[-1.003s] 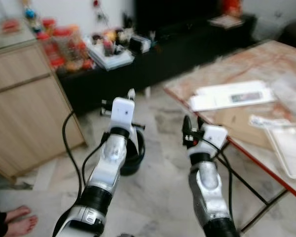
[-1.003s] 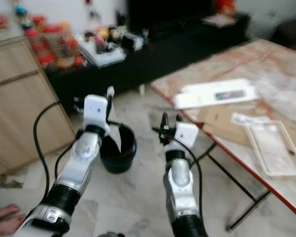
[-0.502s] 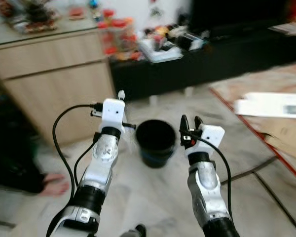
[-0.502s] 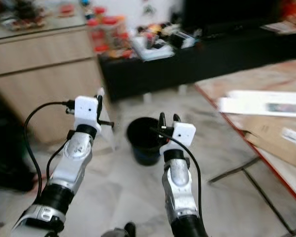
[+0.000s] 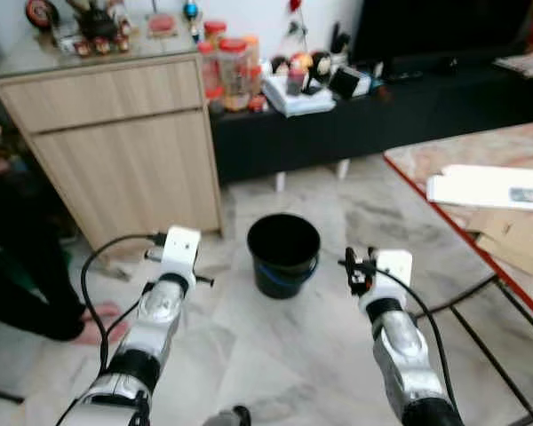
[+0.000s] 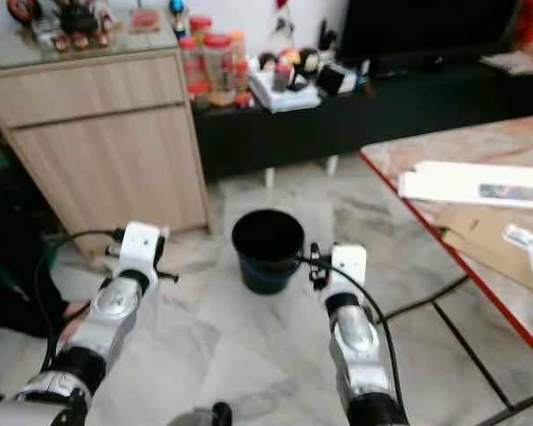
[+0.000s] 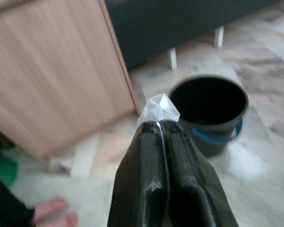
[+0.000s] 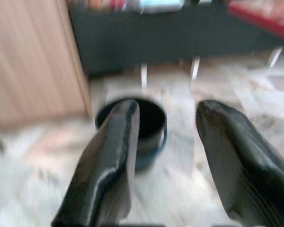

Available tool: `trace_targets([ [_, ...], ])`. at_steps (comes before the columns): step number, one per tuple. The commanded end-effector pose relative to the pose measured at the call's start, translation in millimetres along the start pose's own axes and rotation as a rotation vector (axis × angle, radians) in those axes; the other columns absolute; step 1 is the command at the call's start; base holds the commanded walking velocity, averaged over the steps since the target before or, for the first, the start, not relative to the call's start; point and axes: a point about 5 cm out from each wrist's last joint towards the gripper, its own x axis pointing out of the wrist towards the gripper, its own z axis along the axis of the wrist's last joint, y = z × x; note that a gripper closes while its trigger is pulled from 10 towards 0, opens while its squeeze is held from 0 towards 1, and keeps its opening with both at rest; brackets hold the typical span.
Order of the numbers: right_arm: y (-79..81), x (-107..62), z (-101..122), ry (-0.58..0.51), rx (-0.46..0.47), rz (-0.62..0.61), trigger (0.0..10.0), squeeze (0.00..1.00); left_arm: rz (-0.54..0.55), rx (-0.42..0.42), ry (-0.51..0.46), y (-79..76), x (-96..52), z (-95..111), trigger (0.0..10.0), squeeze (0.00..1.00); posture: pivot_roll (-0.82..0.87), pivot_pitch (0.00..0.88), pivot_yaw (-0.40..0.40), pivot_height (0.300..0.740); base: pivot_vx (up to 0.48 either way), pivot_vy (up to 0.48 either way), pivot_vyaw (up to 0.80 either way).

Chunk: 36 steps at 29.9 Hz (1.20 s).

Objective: Picking trash to rubbish bin

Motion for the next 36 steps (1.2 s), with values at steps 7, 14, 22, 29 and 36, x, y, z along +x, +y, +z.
trace_targets([
  [7,-12.4,-16.1,-43,0.217,-0.016,-0.01,10.0,0.0,-0.004,0.0,0.18,8.2,-16.5,-43,10.0,0.0,0.13,0.078,-0.013,0.74,0.31,0.0,0.0],
  [14,-24.7,-43.1,-81,0.399,0.012,-0.057,10.0,0.0,-0.029,0.034,0.295,7.7,-27.8,-66,10.0,0.0,0.12,0.076,-0.017,0.74,0.316,0.0,0.0],
  [22,-28.6,-58.5,-100,0.521,0.01,-0.072,10.0,0.0,-0.109,0.197,0.389,3.2,-44.0,-90,10.0,0.0,0.13,0.077,-0.017,0.74,0.305,0.0,0.0],
  [29,-22.1,-50.9,-94,0.489,0.037,-0.064,10.0,0.0,-0.08,0.174,0.493,3.3,-63.2,-114,10.0,0.0,0.13,0.079,-0.015,0.74,0.297,0.0,0.0],
  [36,-7.0,-53.8,-99,0.506,0.063,-0.041,10.0,0.0,-0.037,0.13,0.508,3.5,-66.1,-117,10.0,0.0,0.14,0.082,-0.012,0.74,0.297,0.0,0.0],
])
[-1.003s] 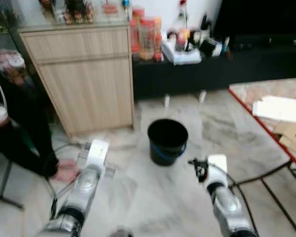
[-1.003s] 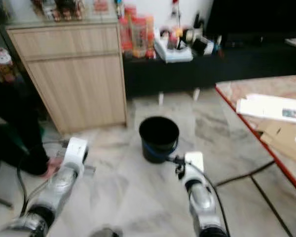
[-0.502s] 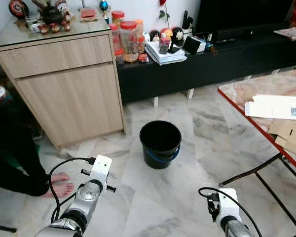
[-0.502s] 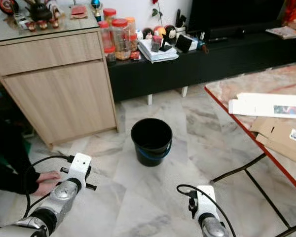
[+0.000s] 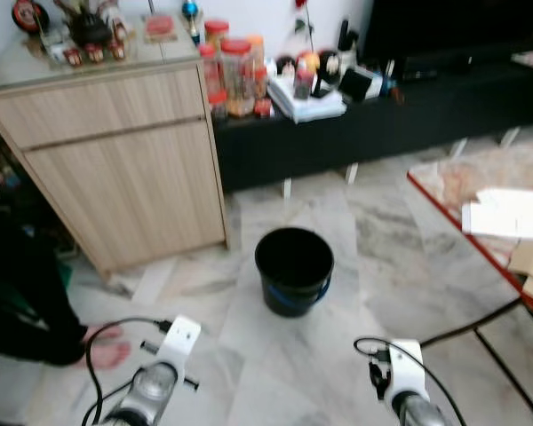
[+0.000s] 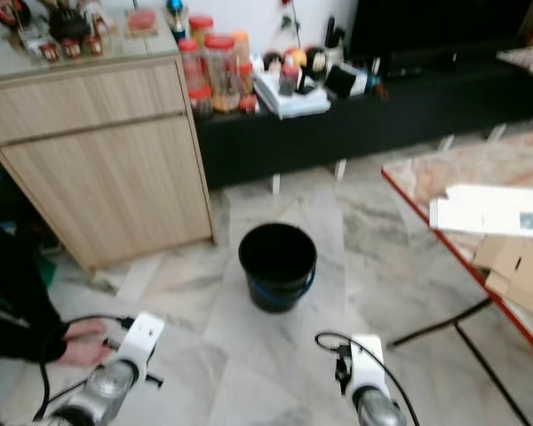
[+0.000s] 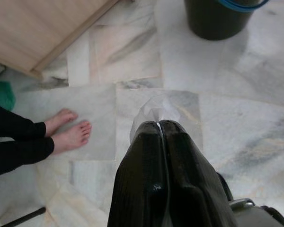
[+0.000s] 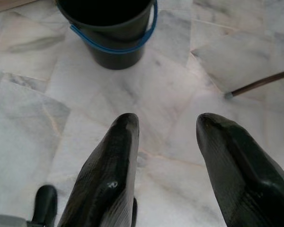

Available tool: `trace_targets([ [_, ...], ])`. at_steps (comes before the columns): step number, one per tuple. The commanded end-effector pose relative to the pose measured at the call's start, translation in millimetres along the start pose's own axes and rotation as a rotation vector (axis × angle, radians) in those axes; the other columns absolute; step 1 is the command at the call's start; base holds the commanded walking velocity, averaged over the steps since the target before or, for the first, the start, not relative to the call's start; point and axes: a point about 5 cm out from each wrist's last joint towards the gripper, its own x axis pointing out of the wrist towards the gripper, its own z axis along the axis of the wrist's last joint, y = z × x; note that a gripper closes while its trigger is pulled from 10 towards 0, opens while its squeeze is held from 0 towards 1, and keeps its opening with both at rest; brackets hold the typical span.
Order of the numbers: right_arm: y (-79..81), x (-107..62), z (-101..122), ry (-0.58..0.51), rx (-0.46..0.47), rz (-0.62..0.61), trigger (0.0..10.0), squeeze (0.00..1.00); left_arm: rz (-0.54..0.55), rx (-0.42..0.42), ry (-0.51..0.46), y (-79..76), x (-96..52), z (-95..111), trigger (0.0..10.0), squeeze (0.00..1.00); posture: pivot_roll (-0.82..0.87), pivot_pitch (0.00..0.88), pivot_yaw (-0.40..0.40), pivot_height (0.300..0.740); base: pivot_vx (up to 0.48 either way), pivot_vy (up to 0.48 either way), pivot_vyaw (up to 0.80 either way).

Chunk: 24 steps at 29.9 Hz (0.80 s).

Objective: Picking trash to rubbish bin

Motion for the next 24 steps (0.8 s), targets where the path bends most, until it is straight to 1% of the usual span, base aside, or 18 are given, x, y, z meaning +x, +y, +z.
trace_targets([
  [1,10.7,0.6,-2,0.004,0.01,0.022,10.0,0.0,0.043,-0.024,0.029,9.1,-1.7,-7,10.0,0.0,0.14,0.081,-0.008,0.74,0.292,0.0,0.0],
  [7,15.0,0.2,-4,0.01,0.006,0.03,10.0,0.0,0.039,-0.023,0.033,6.8,-1.7,-7,10.0,0.0,0.14,0.078,-0.001,0.74,0.293,0.0,0.0],
  [14,17.6,0.0,-5,0.009,0.016,0.03,10.0,0.0,0.052,-0.024,0.029,10.5,-1.4,-6,10.0,0.0,0.14,0.063,0.01,0.74,0.292,0.0,0.0],
  [24,23.4,0.3,-4,-0.003,-0.005,0.045,10.0,0.0,0.055,-0.02,0.035,12.2,-1.8,-8,10.0,0.0,0.14,0.039,0.023,0.74,0.293,0.0,0.0],
])
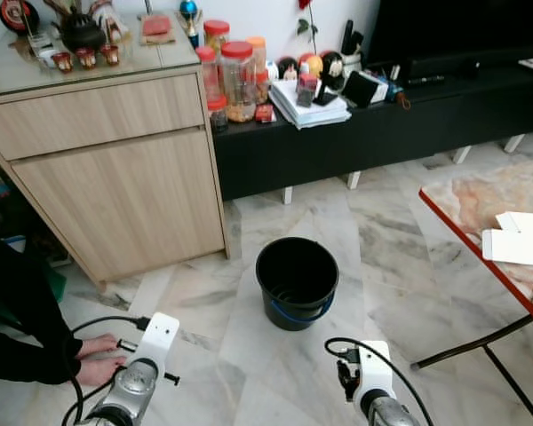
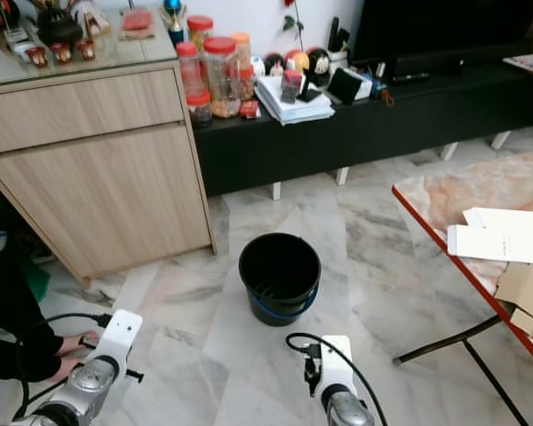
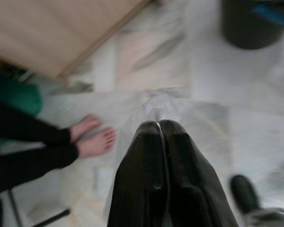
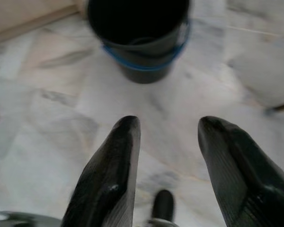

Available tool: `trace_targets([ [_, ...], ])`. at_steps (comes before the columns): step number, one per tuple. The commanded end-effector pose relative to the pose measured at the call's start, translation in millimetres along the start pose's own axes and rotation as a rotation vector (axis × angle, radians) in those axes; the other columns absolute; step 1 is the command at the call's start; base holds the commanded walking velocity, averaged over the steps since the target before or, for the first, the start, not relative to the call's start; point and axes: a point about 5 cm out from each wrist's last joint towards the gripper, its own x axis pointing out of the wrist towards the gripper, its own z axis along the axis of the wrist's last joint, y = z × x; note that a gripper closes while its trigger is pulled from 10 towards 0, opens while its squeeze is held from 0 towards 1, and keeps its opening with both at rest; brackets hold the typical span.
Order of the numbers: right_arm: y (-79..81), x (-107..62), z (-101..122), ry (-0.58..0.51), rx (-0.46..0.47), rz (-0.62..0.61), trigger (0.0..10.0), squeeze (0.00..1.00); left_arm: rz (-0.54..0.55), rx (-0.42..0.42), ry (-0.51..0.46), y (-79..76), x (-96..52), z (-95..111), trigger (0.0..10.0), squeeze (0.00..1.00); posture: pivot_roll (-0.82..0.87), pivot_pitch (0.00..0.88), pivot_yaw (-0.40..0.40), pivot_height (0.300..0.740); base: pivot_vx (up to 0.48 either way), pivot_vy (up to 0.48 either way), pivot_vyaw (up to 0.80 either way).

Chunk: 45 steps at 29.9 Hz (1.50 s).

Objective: Picking trash to rubbish bin

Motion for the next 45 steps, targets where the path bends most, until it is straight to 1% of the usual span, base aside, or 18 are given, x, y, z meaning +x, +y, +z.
trace_targets([
  [1,1.3,0.2,1.0,-0.008,-0.011,0.001,10.0,0.0,0.001,-0.001,0.017,1.8,-0.8,-4.0,10.0,0.0,0.14,0.039,0.023,0.74,0.292,0.0,0.0],
  [7,3.0,0.1,0.6,-0.008,-0.025,0.009,10.0,0.0,0.005,0.007,0.017,2.4,-0.9,-4.2,10.0,0.0,0.14,0.031,0.026,0.74,0.294,0.0,0.0],
  [9,4.4,0.2,0.5,-0.006,-0.048,0.019,10.0,0.0,0.003,0.006,0.016,2.3,-0.8,-4.0,10.0,0.0,0.14,0.026,0.029,0.74,0.291,0.0,0.0],
  [19,6.1,0.5,0.7,-0.007,-0.048,0.021,10.0,0.0,0.005,0.01,0.011,3.9,-0.2,-1.8,10.0,0.0,0.14,0.019,0.033,0.74,0.297,0.0,0.0],
  [24,6.8,1.1,2.5,-0.011,-0.05,0.022,10.0,0.0,0.012,0.008,0.006,5.5,0.5,0.5,10.0,0.0,0.14,0.042,0.036,0.74,0.311,0.0,0.0],
  [45,7.8,2.0,5.2,-0.016,-0.069,0.041,10.0,0.0,0.03,0.006,0.014,6.6,1.0,1.1,10.0,0.0,0.15,0.069,0.026,0.74,0.321,0.0,0.0],
])
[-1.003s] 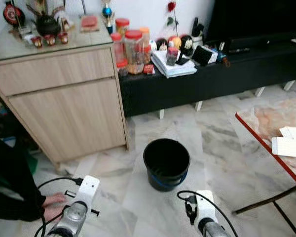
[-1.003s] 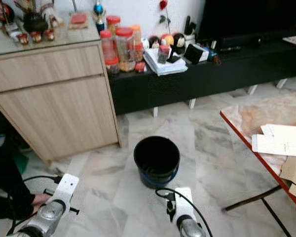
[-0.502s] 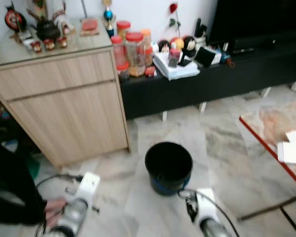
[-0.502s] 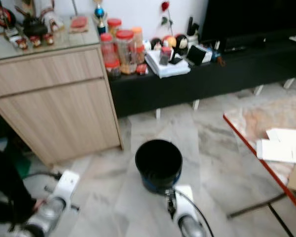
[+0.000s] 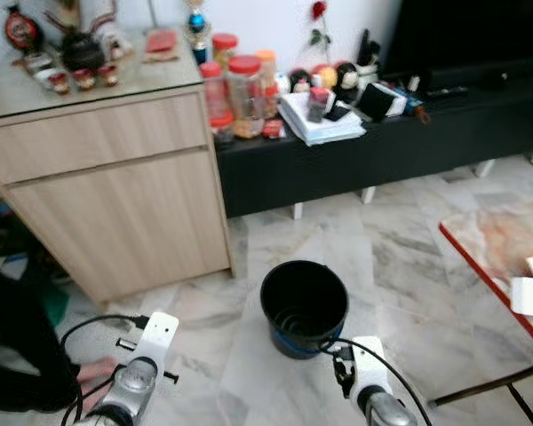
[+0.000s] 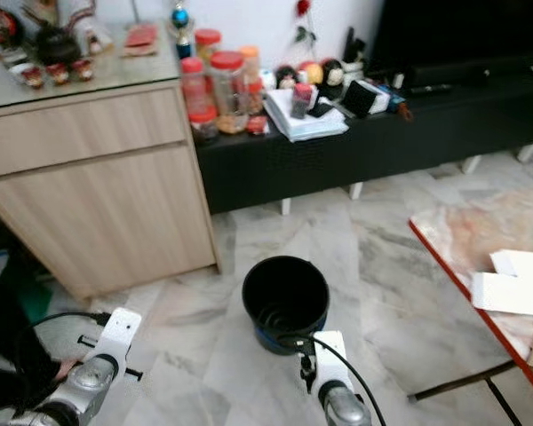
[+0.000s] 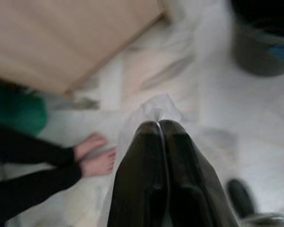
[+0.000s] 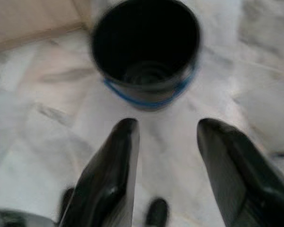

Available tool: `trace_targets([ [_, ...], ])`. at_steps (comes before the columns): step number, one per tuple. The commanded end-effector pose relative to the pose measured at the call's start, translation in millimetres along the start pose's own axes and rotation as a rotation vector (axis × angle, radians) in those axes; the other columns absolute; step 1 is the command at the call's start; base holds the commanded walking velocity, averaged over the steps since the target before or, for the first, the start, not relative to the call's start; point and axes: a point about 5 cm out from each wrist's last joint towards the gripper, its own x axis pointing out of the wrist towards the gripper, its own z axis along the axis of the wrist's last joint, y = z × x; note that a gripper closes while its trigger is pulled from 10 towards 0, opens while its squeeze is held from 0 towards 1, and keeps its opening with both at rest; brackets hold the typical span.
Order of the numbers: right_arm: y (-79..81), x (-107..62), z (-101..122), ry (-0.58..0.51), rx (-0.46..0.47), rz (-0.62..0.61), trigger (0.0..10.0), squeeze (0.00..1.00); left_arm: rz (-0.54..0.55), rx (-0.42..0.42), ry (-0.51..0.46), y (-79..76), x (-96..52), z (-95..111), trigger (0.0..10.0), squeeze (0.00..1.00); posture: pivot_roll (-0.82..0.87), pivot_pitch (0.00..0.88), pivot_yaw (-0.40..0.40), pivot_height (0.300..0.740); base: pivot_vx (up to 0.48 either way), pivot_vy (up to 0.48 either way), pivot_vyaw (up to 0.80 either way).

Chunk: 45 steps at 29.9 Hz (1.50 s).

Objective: Picking trash to rubbish bin

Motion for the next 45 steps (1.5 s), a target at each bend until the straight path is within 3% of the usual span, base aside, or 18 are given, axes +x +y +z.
trace_targets([
  [1,9.7,2.9,7.5,-0.024,-0.006,0.031,10.0,0.0,0.04,0.011,0.024,14.4,-1.2,-6.1,10.0,0.0,0.15,0.07,0.026,0.74,0.334,0.0,0.0],
  [30,18.2,3.5,9.1,-0.028,-0.074,0.083,10.0,0.0,0.036,0.008,0.021,13.7,-1.1,-5.8,10.0,0.0,0.15,0.073,0.027,0.74,0.336,0.0,-0.07],
  [36,19.2,3.3,8.7,-0.031,-0.07,0.086,10.0,0.0,0.033,0.011,0.022,13.0,-1.2,-6.2,10.0,0.0,0.15,0.069,0.028,0.74,0.337,0.0,0.75],
  [45,18.7,3.0,7.3,-0.026,-0.062,0.085,10.0,0.0,0.025,0.015,0.024,10.7,-1.4,-7.0,10.0,0.0,0.15,0.062,0.026,0.74,0.336,0.0,0.0],
])
